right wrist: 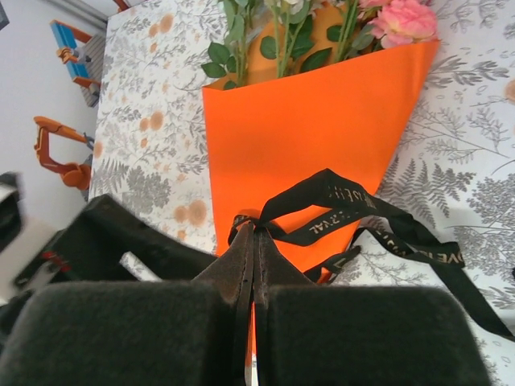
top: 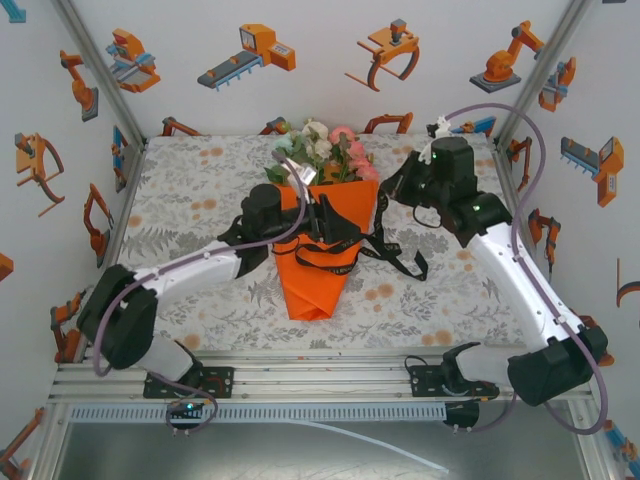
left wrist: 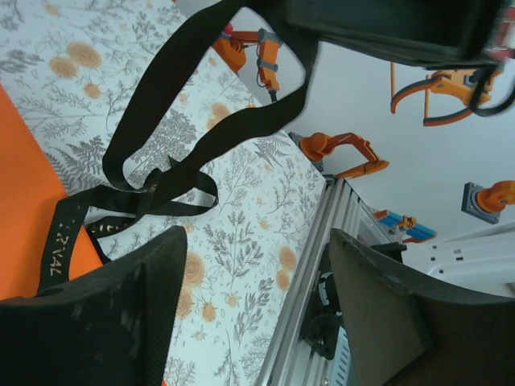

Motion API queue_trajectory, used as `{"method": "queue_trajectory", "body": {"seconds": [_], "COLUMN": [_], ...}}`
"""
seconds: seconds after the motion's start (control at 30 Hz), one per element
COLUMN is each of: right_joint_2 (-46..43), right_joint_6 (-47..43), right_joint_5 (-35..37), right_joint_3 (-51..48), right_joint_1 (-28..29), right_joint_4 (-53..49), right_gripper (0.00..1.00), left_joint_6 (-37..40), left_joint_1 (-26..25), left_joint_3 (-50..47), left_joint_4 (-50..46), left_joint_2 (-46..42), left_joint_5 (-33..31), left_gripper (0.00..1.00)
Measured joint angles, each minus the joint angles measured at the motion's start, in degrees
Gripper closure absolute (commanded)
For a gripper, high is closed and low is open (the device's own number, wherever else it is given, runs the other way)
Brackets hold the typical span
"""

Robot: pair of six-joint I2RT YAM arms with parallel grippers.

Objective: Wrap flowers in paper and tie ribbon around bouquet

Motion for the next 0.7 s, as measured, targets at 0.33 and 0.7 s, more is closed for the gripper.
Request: {"method": "queue_trajectory", "body": {"seconds": [0.33,0.7], "right_joint_2": [0.63,0.0], "right_joint_6": [1.46,-1.86], "right_joint_5": [0.02,8.79], "right_joint_3": [0.0,-1.75], "right_joint_1": [1.6,-0.15], "right_joint_4": [0.33,-1.68], "right_gripper": [1.0,0.57], "left_joint_6": [0.07,-1.38], "left_joint_1": [-0.72,-0.07], "left_joint_3": [10.1,7.52], "left_joint_4": [7.23,6.16], "left_joint_2": [13.99,9.7], "left_joint_5": [3.41,0.31], "left_gripper": [0.51,1.0]}}
